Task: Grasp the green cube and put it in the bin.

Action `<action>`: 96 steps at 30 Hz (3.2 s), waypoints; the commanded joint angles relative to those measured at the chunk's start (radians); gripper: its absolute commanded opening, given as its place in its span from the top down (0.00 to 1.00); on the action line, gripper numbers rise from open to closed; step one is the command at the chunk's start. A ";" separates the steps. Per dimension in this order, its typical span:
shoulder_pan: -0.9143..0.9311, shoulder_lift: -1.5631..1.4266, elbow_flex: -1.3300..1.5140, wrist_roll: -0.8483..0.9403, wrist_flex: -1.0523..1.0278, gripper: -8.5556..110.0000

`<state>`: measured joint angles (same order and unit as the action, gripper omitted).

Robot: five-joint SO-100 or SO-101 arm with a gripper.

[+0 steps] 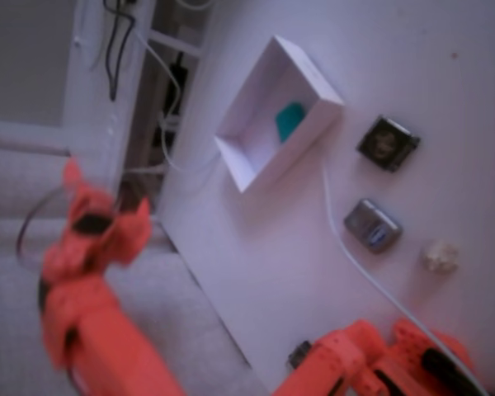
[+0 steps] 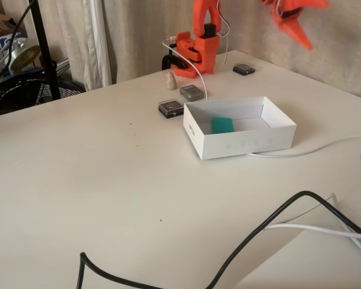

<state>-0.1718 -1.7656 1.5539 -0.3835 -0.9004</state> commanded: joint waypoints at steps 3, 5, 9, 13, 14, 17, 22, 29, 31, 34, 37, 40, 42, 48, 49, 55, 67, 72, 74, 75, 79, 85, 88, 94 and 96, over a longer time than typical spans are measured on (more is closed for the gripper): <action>-0.110 -0.282 0.279 0.011 0.021 0.50; -0.110 -0.383 0.433 0.012 0.025 0.50; -0.084 -0.588 0.704 0.014 0.025 0.50; -0.083 -0.807 0.933 0.023 0.025 0.50; -0.084 -0.864 0.985 0.026 0.025 0.50; -0.075 -1.020 1.124 0.035 0.025 0.50; -0.046 -1.229 1.276 0.038 0.006 0.50; -0.008 -1.425 1.378 0.117 -0.190 0.50; -0.005 -1.454 1.379 0.135 -0.245 0.50; 0.015 -1.513 1.393 0.261 -0.322 0.50; 0.026 -1.543 1.408 0.299 -0.342 0.55; 0.014 -1.543 1.408 0.316 -0.345 0.70; 0.009 -1.543 1.408 0.322 -0.345 0.77; 0.012 -1.543 1.404 0.318 -0.373 0.91; 0.012 -1.543 1.404 0.318 -0.374 0.96; 0.015 -1.543 1.401 0.313 -0.382 1.00; 0.021 -1.543 1.401 0.310 -0.382 1.00; 0.031 -1.543 1.401 0.304 -0.382 1.00; 0.038 -1.543 1.401 0.296 -0.382 1.00; 0.041 -1.543 1.401 0.295 -0.382 1.00; 0.043 -1.543 1.401 0.293 -0.382 1.00; 0.043 -1.543 1.401 0.293 -0.383 1.00; 0.043 -1.543 1.401 0.293 -0.383 1.00; 0.043 -1.543 1.401 0.293 -0.383 1.00; 0.043 -1.543 1.401 0.293 -0.383 1.00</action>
<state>-0.1350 -3.3027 2.9637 -0.0859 -1.2824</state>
